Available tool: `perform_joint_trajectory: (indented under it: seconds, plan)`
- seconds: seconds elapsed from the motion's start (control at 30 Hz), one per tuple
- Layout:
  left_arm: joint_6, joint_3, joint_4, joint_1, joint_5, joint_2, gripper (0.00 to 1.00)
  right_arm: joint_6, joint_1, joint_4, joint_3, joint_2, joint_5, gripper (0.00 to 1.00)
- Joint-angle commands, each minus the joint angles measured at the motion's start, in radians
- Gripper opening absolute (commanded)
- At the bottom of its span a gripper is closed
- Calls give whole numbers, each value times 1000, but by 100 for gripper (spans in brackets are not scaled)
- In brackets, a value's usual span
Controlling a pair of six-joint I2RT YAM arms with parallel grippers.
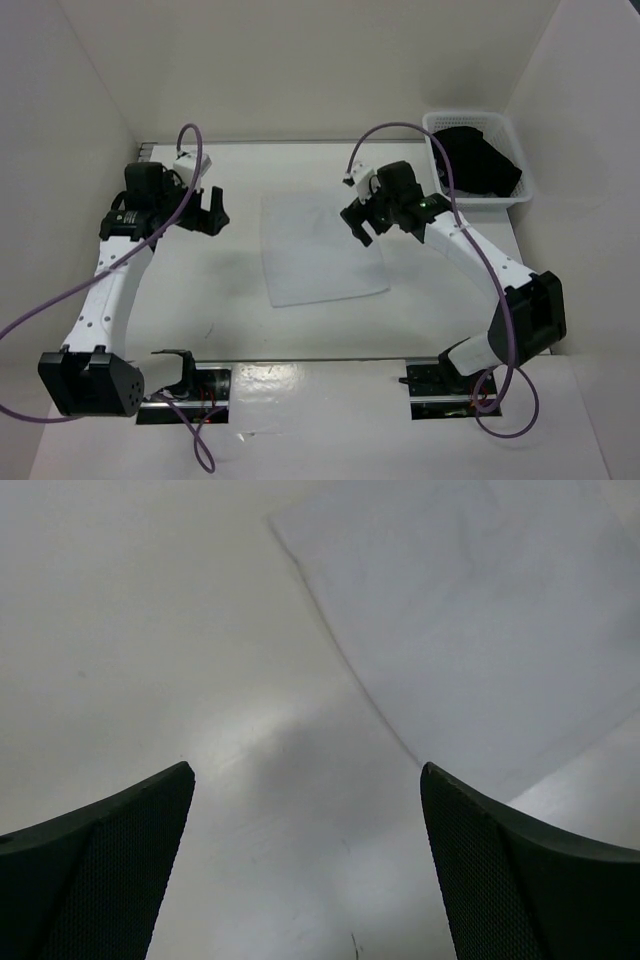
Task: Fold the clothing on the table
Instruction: Flatten the skirt out
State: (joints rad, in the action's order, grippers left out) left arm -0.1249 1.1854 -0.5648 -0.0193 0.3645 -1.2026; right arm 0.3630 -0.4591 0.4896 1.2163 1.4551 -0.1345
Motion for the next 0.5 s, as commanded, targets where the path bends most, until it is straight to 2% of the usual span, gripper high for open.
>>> perform_joint_trajectory:
  seconds: [0.0, 0.2, 0.3, 0.47]
  plan:
    - [33, -18, -118, -27, 22, 96, 100, 82, -39, 130, -47, -44, -40, 99]
    - [24, -87, -139, -48, 37, 204, 100, 114, -81, 190, -69, -41, -40, 99]
    - [5, -164, -106, -48, 28, 235, 100, 136, -124, 240, -78, 10, -40, 99]
    - [-4, -175, -106, -67, 37, 244, 100, 136, -173, 260, -96, 94, -18, 99]
